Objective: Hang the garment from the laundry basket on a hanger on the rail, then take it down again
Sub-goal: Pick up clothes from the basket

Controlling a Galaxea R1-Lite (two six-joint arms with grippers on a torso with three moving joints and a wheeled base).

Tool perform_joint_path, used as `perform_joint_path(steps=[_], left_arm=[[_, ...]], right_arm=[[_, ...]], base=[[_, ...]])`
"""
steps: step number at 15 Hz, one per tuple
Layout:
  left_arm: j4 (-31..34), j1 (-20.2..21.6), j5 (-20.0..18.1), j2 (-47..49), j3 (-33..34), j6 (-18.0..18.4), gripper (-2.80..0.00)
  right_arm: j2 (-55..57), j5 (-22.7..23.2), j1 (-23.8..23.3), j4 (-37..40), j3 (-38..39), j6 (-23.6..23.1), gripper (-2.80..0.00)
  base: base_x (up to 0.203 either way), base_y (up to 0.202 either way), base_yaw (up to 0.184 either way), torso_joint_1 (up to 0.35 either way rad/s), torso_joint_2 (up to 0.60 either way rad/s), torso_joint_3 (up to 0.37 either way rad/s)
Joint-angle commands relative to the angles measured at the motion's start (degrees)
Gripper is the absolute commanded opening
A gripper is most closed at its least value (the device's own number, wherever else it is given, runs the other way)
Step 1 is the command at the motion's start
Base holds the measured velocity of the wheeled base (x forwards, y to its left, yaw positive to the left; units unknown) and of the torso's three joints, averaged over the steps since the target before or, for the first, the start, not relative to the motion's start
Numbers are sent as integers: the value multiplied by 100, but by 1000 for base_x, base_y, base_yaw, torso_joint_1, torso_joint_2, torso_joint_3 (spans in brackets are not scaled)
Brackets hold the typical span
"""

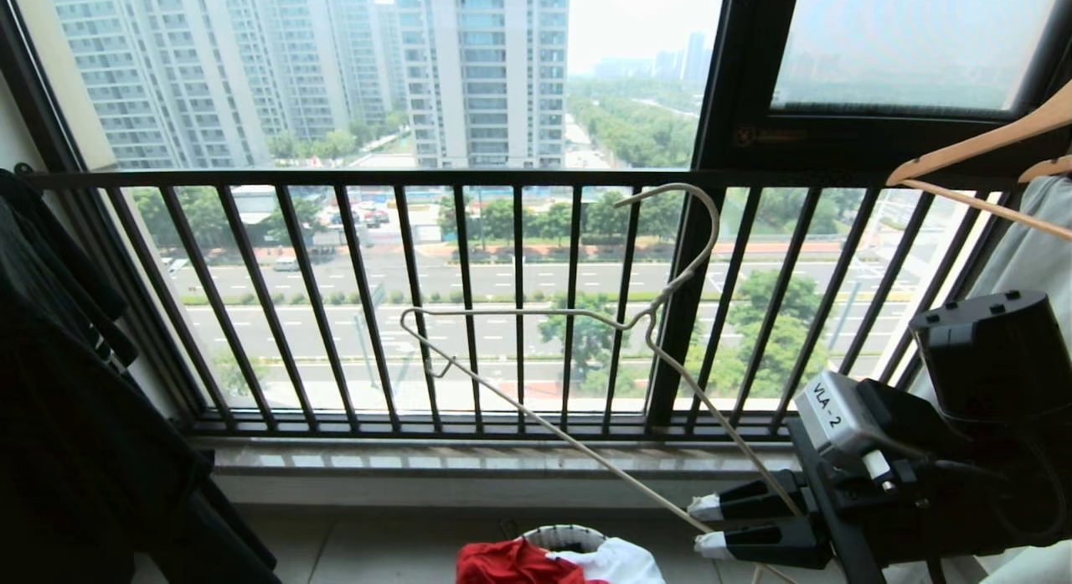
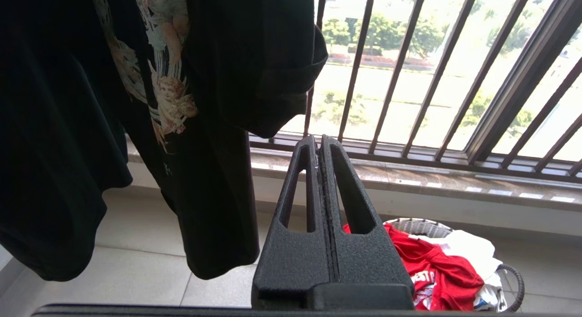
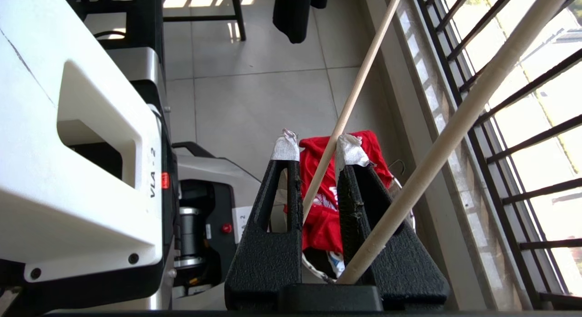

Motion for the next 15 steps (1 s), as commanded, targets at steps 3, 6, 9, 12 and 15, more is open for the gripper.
perform_joint_path(steps=[3,6,9,12,15], left_arm=[[0,6,7,3,0,-4,-280],[0,6,8,7,0,-4,-280],[0,6,1,7,0,-4,-280],[0,6,8,-1,0,-4,-280],[0,6,0,1,0,-4,-280]], right_arm=[[-15,26,-50,-3,-7,-26,-280],[-24,26,-50,-3,-7,-29,-280],[-24,26,-50,-3,-7,-20,-280],[-24,27,-50,-3,-7,-29,-280],[-15,35,-50,-3,-7,-29,-280]], base=[[0,0,0,-167,380,208],[0,0,0,-232,520,289],[0,0,0,-237,548,311],[0,0,0,-221,530,309],[0,0,0,-206,522,309]])
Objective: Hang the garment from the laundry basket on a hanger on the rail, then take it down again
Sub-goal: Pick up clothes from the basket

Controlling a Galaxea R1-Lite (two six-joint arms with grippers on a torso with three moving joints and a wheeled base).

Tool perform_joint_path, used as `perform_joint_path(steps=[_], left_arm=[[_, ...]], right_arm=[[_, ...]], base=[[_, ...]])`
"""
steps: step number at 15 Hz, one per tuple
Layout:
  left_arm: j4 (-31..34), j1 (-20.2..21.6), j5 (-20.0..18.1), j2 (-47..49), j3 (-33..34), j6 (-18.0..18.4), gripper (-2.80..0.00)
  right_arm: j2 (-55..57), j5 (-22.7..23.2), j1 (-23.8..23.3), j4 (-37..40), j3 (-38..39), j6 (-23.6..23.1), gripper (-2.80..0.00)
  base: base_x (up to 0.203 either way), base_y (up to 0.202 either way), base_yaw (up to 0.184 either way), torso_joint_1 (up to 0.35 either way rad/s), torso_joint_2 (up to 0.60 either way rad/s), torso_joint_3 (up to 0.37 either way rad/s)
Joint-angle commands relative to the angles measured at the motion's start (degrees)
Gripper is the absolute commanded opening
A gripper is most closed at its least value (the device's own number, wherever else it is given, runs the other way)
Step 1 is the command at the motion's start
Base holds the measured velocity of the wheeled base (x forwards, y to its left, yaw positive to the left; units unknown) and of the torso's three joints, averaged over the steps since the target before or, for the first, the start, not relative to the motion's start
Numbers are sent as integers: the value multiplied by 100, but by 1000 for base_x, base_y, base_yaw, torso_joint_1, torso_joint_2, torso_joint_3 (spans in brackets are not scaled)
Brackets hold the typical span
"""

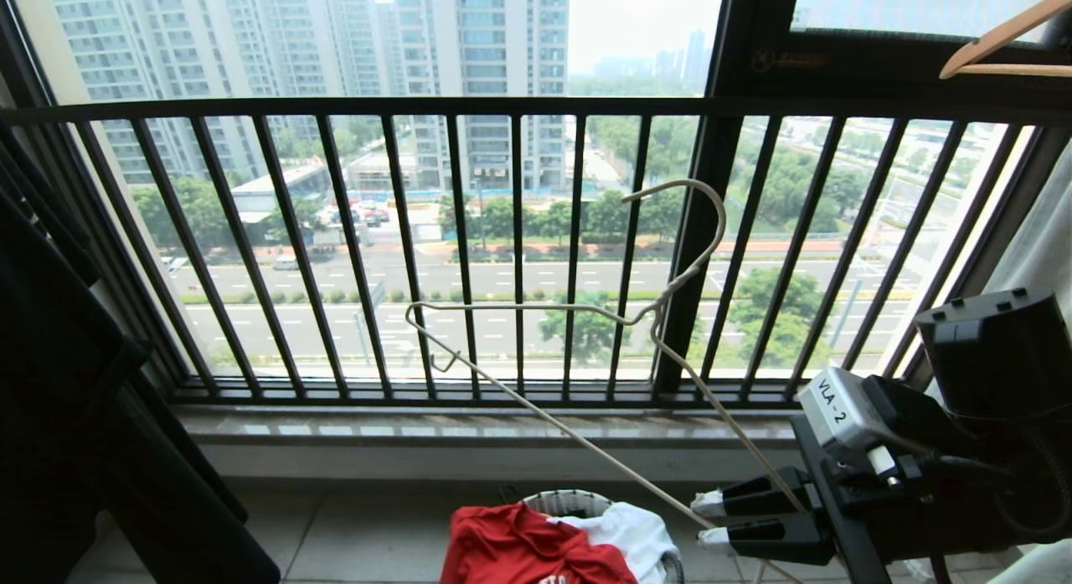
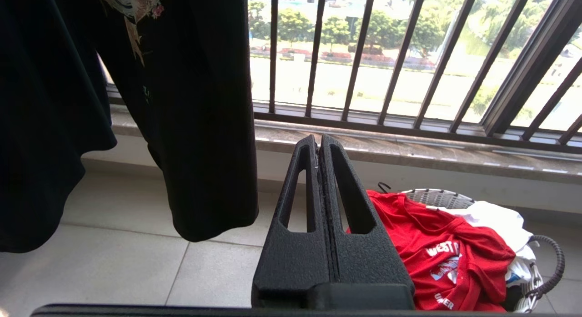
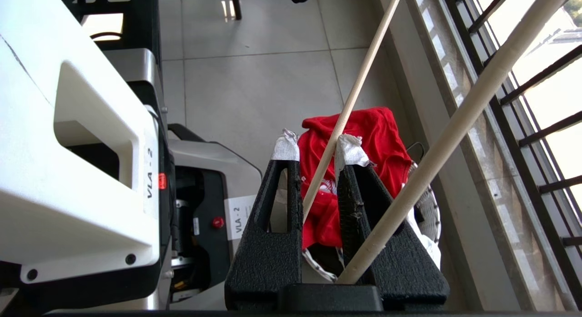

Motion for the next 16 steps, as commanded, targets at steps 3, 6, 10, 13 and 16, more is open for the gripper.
perform_joint_path(steps=[3,6,10,13,16], left_arm=[[0,-4,8,2,0,-3,-280],[0,0,6,2,0,-3,-280],[0,0,9,1,0,-3,-280],[0,-3,8,-1,0,-3,-280],[0,-1,9,2,0,-3,-280]], right_arm=[[9,25,3,-4,9,-30,-280],[0,25,3,-4,10,-28,-280],[-35,33,3,-4,1,-13,-280],[-35,33,3,-4,10,-13,-280],[-35,33,3,-4,10,-13,-280]], base=[[0,0,0,-194,499,303],[0,0,0,-172,485,311],[0,0,0,-144,467,319],[0,0,0,-110,462,342],[0,0,0,-80,440,364]])
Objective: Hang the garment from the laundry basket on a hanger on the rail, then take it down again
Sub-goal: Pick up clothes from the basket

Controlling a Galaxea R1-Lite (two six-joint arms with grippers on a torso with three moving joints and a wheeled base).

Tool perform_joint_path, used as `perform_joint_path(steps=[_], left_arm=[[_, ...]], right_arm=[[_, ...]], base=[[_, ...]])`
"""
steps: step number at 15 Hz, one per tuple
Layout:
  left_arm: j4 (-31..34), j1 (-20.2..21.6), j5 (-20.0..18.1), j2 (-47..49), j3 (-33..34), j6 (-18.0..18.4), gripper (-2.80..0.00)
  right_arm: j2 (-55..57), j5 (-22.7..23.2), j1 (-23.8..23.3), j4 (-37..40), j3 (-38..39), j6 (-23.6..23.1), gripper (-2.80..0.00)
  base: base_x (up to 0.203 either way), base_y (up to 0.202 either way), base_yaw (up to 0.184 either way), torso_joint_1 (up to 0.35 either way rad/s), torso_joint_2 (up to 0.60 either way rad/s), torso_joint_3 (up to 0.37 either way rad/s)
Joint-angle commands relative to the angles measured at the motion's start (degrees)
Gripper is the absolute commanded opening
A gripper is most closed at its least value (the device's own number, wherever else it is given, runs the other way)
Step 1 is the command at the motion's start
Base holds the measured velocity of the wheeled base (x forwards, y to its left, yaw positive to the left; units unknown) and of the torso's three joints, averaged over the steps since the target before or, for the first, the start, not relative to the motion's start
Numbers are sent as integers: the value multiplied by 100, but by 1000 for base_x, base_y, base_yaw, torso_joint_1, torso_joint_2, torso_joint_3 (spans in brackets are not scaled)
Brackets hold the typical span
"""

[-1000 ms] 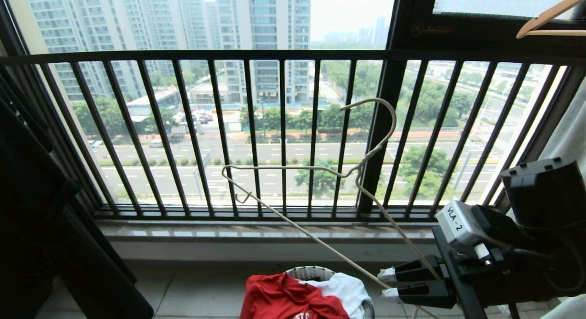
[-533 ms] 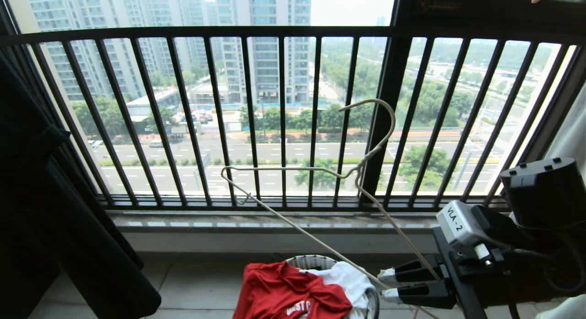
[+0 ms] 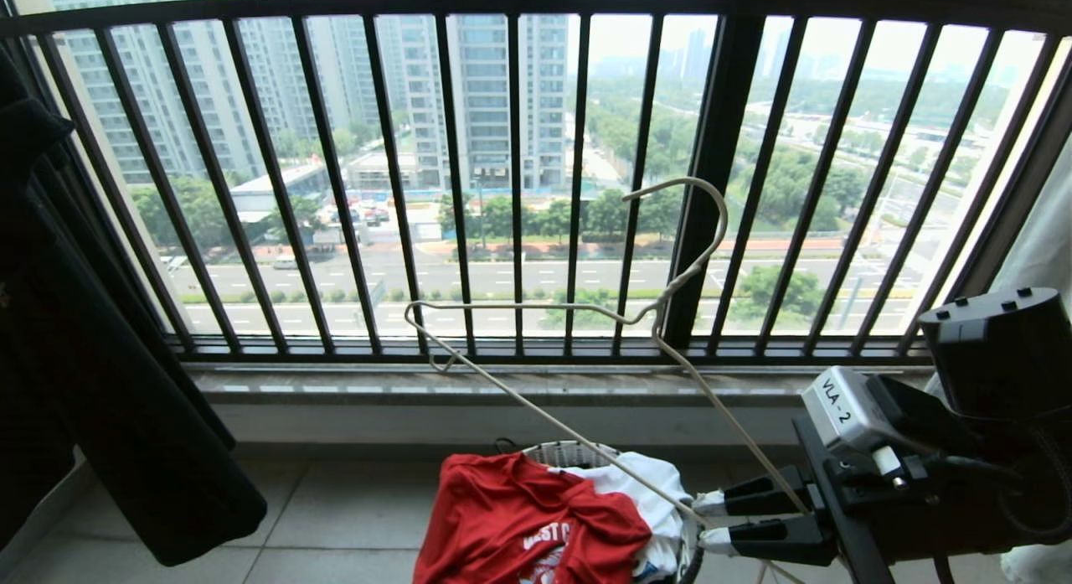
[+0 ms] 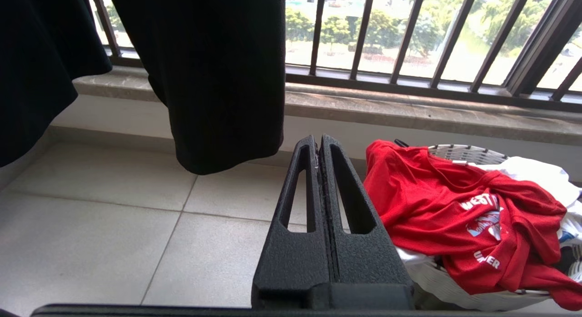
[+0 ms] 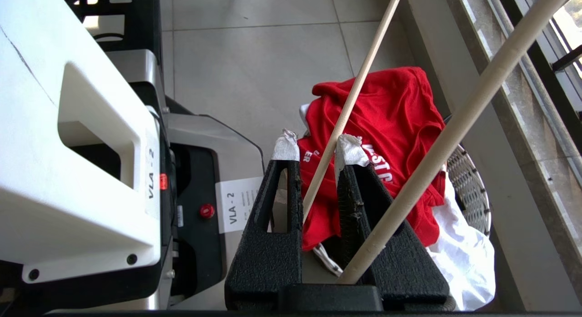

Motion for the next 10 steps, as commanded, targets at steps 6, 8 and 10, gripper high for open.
perform_joint_path(steps=[6,8,10], left_arm=[[0,3,9,4,0,-4,-280],[0,6,12,-1,0,-4,-280],[0,6,12,-1,0,-4,-280]], right_arm=[[-55,55,-85,-5,111,16,-280],[-79,59,-151,-6,276,-91,-280],[-90,59,-228,-5,328,-194,-280]], base=[[0,0,0,-23,203,178],[0,0,0,-2,13,16],[0,0,0,0,0,0]])
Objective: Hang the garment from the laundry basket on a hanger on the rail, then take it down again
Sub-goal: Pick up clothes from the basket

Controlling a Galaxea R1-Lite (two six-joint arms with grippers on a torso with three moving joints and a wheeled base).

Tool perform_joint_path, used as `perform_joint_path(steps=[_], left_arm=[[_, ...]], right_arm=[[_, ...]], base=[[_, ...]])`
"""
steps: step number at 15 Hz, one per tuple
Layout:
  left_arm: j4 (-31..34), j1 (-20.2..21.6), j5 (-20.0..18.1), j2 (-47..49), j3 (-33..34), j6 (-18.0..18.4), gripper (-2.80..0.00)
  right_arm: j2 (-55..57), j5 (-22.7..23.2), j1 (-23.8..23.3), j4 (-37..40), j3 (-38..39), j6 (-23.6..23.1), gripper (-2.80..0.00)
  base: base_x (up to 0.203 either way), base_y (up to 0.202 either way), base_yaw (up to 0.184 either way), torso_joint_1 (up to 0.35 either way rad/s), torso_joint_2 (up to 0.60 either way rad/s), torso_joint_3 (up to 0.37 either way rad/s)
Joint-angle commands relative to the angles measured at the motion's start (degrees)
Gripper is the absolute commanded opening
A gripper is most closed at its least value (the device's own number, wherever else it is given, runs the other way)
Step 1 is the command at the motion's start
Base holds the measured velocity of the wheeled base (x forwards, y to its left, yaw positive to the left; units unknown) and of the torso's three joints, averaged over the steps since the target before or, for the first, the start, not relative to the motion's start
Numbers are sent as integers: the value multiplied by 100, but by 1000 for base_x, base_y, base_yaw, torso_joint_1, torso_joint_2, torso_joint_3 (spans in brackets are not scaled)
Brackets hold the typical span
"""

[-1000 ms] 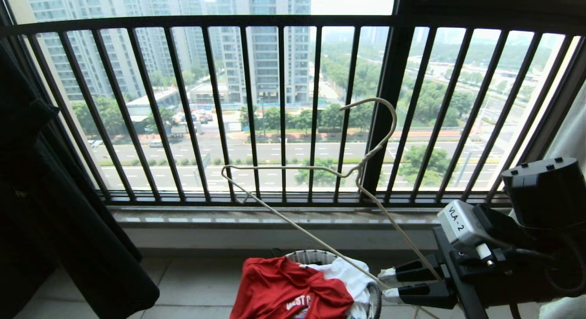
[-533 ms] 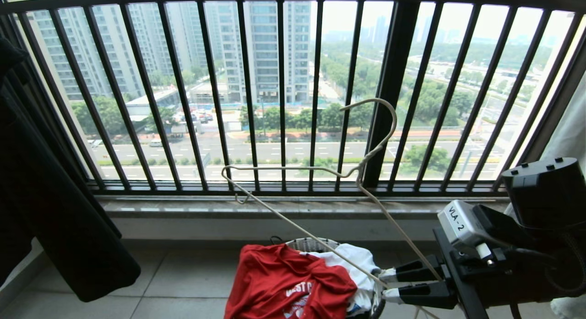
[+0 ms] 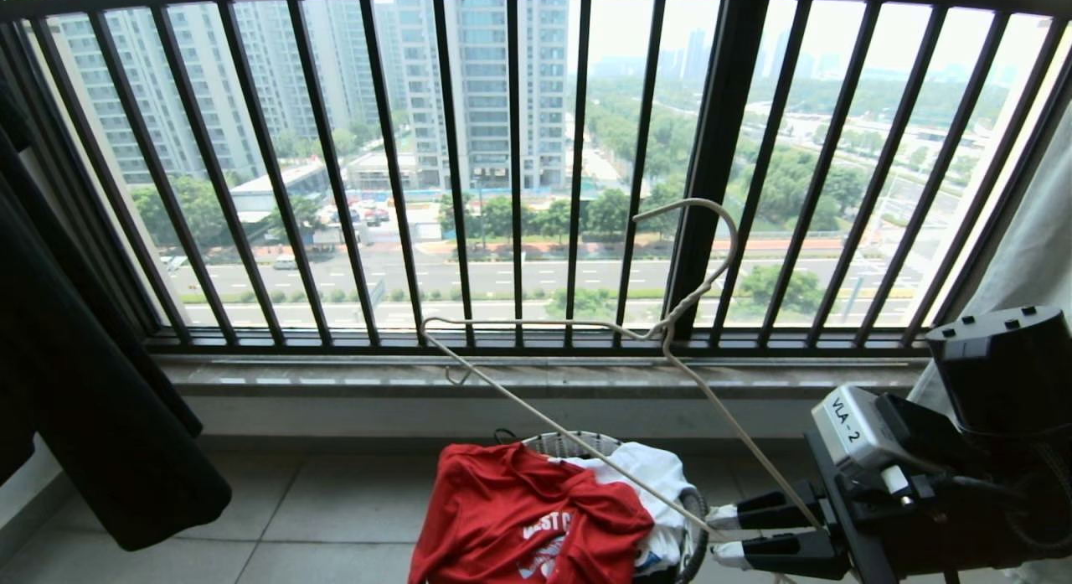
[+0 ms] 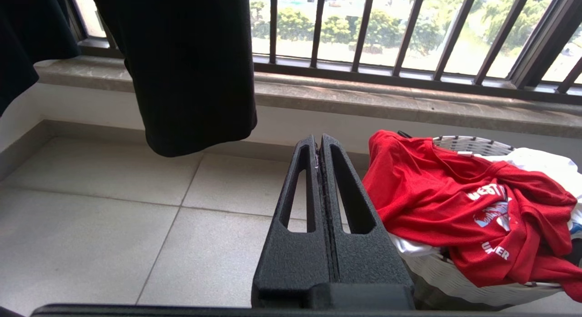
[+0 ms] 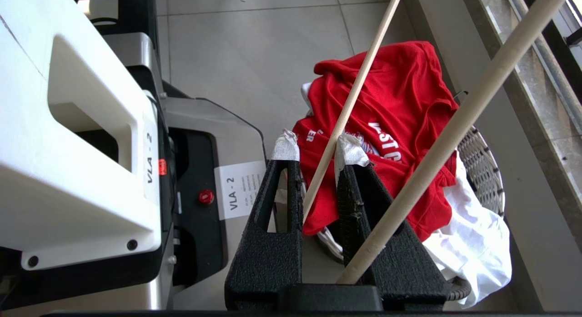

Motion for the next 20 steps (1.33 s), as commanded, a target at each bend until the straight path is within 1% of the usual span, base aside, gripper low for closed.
perform_joint_path(steps=[1,6,20], left_arm=[[0,6,9,6,0,-4,-280],[0,6,4,-1,0,-4,-280],[0,6,5,7,0,-4,-280]], right_arm=[[-40,33,-68,-2,54,-51,-280],[-207,9,-77,14,53,148,-280],[-196,-8,-109,-3,-102,159,-280]], base=[[0,0,0,0,0,0],[0,0,0,0,0,0],[0,0,0,0,0,0]])
